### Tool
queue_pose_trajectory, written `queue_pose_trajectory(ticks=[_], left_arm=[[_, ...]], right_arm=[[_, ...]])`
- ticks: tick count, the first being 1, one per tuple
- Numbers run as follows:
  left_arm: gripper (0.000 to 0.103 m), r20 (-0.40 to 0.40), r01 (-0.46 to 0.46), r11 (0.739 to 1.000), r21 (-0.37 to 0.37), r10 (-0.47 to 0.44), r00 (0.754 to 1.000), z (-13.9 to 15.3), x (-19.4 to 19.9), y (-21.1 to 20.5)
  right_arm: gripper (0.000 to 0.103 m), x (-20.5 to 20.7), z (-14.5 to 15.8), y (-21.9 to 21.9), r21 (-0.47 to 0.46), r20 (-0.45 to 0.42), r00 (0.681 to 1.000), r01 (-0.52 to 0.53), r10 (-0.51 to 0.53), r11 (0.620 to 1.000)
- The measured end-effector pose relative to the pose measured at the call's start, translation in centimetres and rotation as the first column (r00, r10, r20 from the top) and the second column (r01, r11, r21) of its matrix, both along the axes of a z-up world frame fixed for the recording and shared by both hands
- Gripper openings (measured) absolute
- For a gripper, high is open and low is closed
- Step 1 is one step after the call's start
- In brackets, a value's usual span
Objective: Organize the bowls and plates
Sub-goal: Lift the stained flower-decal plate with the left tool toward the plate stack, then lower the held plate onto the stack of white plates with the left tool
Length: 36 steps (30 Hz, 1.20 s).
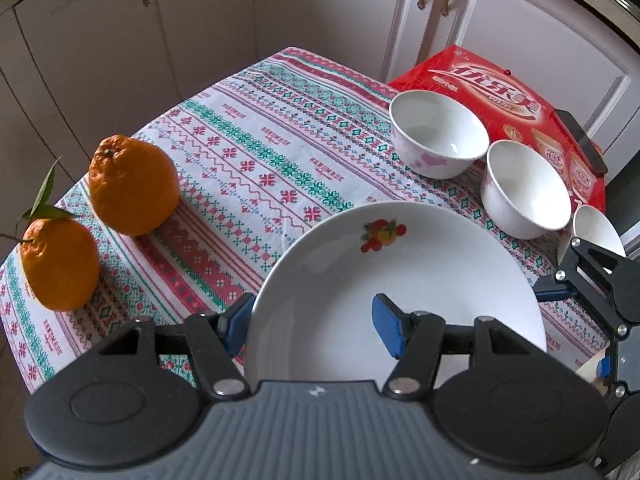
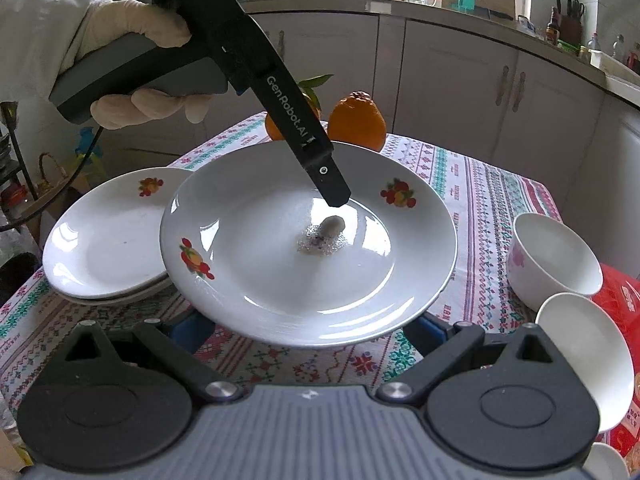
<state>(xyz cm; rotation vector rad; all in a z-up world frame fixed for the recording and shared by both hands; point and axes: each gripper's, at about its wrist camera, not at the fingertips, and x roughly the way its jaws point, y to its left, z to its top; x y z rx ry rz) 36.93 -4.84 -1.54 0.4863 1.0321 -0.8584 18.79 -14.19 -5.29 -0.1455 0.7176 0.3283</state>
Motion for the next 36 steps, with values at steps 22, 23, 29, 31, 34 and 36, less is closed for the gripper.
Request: queue_pose_trajectory(ticks=[22, 23, 29, 31, 34, 36], left_arm=[[0.062, 0.021, -0.088, 0.996, -0.027, 0.089, 0.996, 1.6, -2.4, 5.1], [0.062, 0.023, -0.091, 0.995, -0.029, 0.091, 0.996, 1.7, -2.5, 5.4], [0.062, 0.025, -0.119, 0.992, -0.036, 0.12, 0.992, 1.8, -3.3, 7.1], [0.062, 0.023, -0.128, 0.991, -0.037, 0.128, 0.991, 1.7, -3.6, 7.8], [0.062, 0.021, -0.142, 0.989, -0.041, 0.143, 0.989, 1.6, -4.0, 8.8], [0.062, 0.02, -0.154, 0.987, -0.043, 0.155, 0.988, 1.5, -4.2, 9.5]], right_arm=[[0.101, -1.2, 0.8, 3.1, -0.01, 0.019, 0.996, -0.091, 0.092, 0.996], [0.101, -1.2, 0.9, 3.2, -0.011, 0.02, 0.995, -0.095, 0.095, 0.995], [0.101, -1.6, 1.1, 4.4, -0.017, 0.025, 0.992, -0.122, 0.123, 0.992], [0.101, -1.7, 1.1, 4.9, -0.021, 0.022, 0.991, -0.132, 0.133, 0.991], [0.101, -1.8, 1.2, 5.6, -0.021, 0.02, 0.989, -0.149, 0.149, 0.989], [0.101, -1.7, 1.2, 6.0, -0.024, 0.02, 0.987, -0.159, 0.159, 0.987]])
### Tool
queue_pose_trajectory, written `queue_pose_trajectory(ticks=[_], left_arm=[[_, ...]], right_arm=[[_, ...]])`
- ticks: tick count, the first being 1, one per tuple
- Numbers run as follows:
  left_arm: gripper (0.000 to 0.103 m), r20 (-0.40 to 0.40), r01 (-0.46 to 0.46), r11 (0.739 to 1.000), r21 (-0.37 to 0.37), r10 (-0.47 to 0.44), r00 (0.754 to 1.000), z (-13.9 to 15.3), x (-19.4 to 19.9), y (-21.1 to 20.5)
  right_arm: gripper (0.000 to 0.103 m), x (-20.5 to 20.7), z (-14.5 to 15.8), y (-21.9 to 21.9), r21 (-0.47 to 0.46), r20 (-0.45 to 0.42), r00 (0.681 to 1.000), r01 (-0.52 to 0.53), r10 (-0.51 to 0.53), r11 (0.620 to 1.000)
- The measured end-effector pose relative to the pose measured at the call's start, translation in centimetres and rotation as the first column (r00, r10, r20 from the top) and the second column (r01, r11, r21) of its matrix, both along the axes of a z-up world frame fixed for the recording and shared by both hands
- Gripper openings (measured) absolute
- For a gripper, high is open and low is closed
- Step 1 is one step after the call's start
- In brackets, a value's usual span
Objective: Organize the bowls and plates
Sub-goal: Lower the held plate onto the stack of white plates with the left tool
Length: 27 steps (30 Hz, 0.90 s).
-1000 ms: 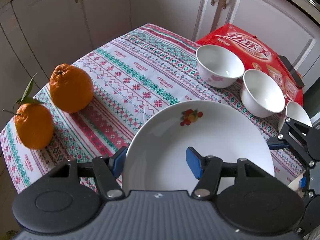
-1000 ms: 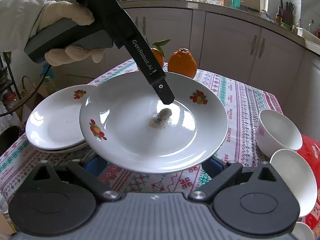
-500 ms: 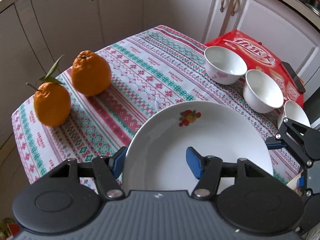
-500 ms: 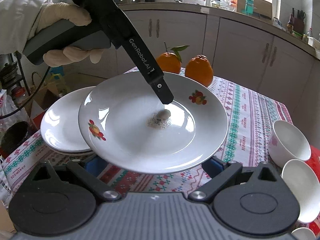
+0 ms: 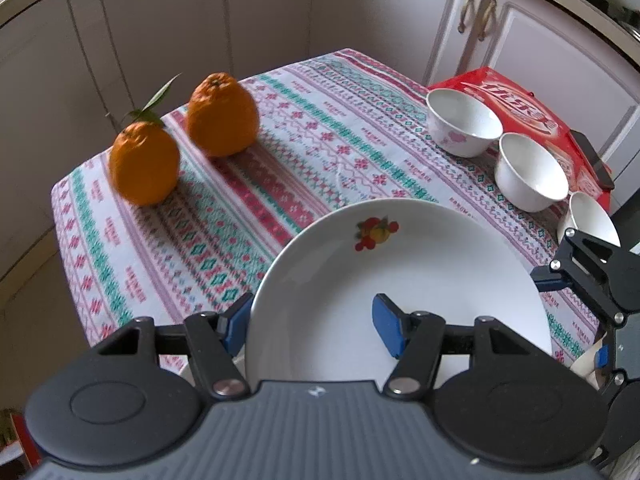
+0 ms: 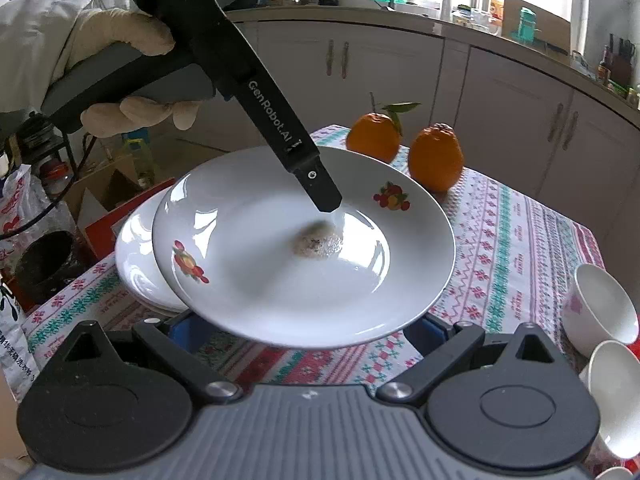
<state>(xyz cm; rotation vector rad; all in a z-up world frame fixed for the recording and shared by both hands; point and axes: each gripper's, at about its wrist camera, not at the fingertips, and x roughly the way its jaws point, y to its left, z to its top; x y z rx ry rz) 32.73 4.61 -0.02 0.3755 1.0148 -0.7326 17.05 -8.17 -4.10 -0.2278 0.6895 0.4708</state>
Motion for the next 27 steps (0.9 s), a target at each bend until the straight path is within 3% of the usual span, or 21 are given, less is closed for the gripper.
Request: queue_pose_trajectory(ticks=[27], left_arm=[[0.062, -0.053, -0.106, 0.993, -0.047, 0.103, 0.993, -2.7, -1.2, 6.7]], right_arm=[[0.101, 1.0, -1.2, 4.0, -0.037, -0.039, 0.995, -0.092, 0.091, 0.995]])
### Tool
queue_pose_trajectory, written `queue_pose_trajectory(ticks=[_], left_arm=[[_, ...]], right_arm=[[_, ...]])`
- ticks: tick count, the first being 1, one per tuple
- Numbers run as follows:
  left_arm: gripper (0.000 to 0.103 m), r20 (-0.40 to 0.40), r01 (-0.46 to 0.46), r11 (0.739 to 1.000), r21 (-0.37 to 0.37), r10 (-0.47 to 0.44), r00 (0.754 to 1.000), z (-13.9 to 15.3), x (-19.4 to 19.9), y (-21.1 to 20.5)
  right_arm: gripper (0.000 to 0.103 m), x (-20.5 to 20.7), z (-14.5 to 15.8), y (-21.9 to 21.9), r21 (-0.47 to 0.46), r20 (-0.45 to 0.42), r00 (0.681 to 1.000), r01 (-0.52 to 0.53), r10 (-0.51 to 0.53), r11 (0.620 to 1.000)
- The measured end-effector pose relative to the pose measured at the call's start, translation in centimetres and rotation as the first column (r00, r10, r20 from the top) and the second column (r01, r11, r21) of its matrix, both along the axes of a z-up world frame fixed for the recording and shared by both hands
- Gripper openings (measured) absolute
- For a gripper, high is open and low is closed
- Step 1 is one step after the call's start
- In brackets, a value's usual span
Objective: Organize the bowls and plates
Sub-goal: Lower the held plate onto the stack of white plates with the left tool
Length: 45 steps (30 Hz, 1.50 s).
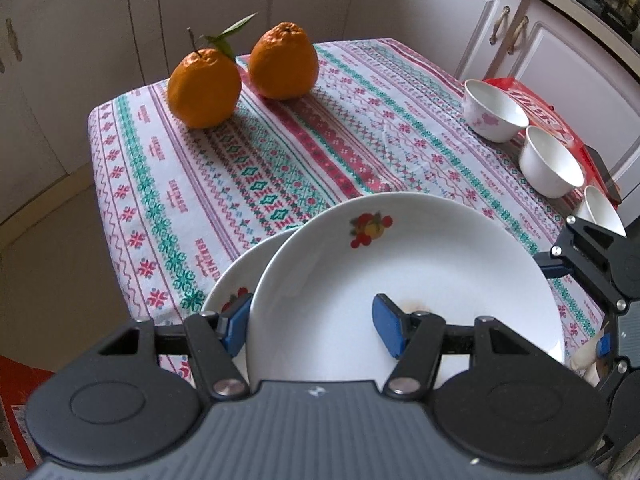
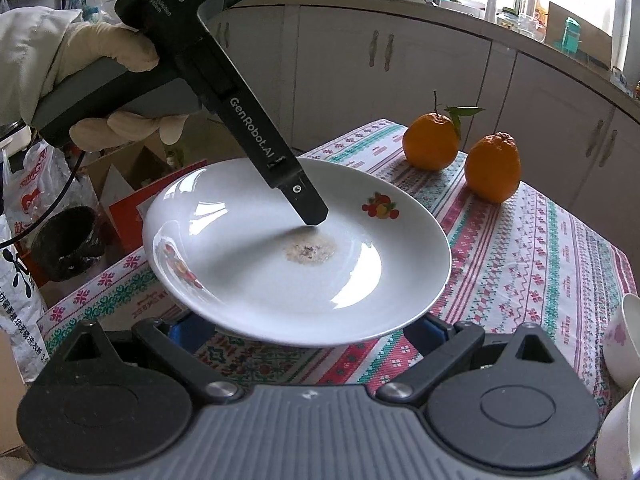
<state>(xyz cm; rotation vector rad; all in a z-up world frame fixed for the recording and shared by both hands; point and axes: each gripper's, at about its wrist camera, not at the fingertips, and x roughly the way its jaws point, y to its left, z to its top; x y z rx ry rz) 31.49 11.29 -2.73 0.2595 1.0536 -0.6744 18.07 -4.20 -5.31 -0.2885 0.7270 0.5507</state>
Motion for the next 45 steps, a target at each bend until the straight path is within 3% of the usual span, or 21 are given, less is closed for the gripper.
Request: queue_pose_trajectory(ticks=[20, 45], left_arm=[[0.063, -0.029, -0.022, 1.0, -0.016, 0.021, 0.999, -1.5, 0.3, 0.9], [0.069, -0.015, -0.017, 1.0, -0.004, 0.017, 1.0, -1.2, 0.0, 1.2]], right_arm=[[0.101, -0.1, -0.4, 0.8, -0.019, -0.026, 0.999, -0.031, 0.031, 0.999], [0.101, -0.1, -0.2, 0.7, -0.012, -0.043, 0.998, -0.045, 0.045, 0.999]])
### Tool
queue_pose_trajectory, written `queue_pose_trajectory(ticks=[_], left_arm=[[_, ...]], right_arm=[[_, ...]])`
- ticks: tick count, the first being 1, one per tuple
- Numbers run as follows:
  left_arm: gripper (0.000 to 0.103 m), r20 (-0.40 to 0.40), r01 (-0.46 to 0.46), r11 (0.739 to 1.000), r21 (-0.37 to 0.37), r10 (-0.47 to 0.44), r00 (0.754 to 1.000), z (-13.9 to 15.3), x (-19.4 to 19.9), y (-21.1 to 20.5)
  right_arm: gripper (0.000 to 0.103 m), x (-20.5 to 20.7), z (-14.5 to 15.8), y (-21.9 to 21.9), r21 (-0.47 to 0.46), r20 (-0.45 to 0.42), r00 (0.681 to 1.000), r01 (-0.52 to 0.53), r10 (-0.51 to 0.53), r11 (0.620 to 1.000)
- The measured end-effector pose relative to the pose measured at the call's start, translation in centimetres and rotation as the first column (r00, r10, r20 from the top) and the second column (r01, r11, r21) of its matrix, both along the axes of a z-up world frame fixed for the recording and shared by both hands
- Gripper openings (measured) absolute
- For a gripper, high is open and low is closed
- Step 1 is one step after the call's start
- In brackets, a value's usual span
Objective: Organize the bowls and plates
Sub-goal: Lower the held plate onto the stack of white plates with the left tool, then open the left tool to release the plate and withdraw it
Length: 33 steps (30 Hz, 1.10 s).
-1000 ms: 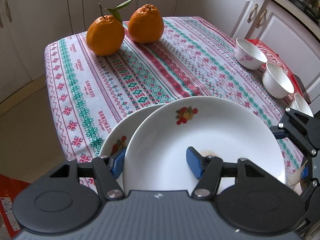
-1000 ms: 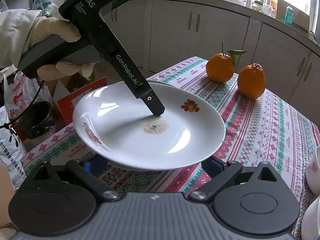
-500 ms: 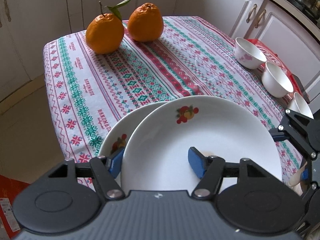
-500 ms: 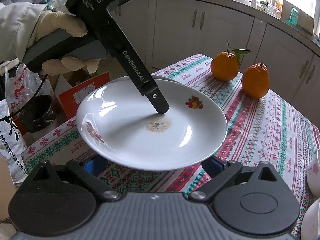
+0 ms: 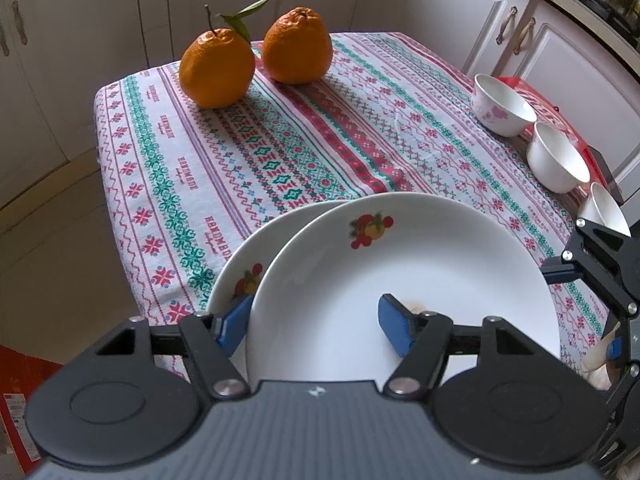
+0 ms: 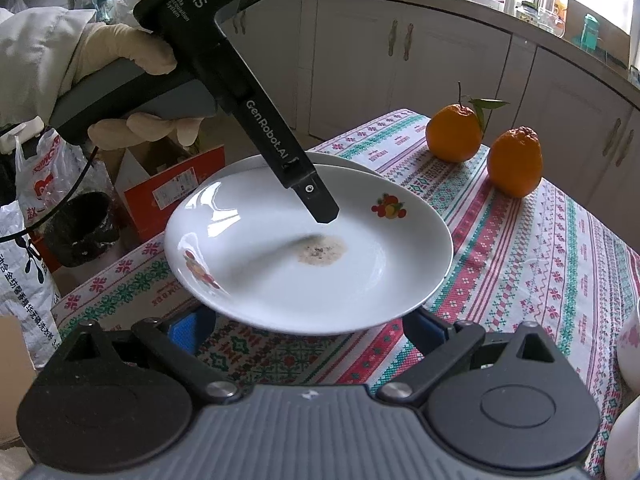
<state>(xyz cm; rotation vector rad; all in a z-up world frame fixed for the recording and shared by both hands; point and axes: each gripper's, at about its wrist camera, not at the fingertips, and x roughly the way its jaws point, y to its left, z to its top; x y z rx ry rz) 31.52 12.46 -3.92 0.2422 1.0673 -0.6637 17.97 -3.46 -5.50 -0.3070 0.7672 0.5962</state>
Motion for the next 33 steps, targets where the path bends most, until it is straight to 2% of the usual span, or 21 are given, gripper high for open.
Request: queue_pose_trajectory(ticks=[14, 33], left_arm=[[0.073, 0.02, 0.0, 1.0, 0.005, 0.0, 1.0, 0.4, 0.0, -0.2], [0.078, 0.056, -0.009, 1.0, -0.007, 0.009, 0.998, 1.1, 0.3, -0.2]], right_arm=[[0.102, 0.2, -0.3, -0.7, 0.03, -0.034, 0.999, 0.019, -0.018, 0.999], [0.103, -0.2, 0.5, -1.1, 0.059, 0.005, 0.999, -0.043, 0.043, 0.997]])
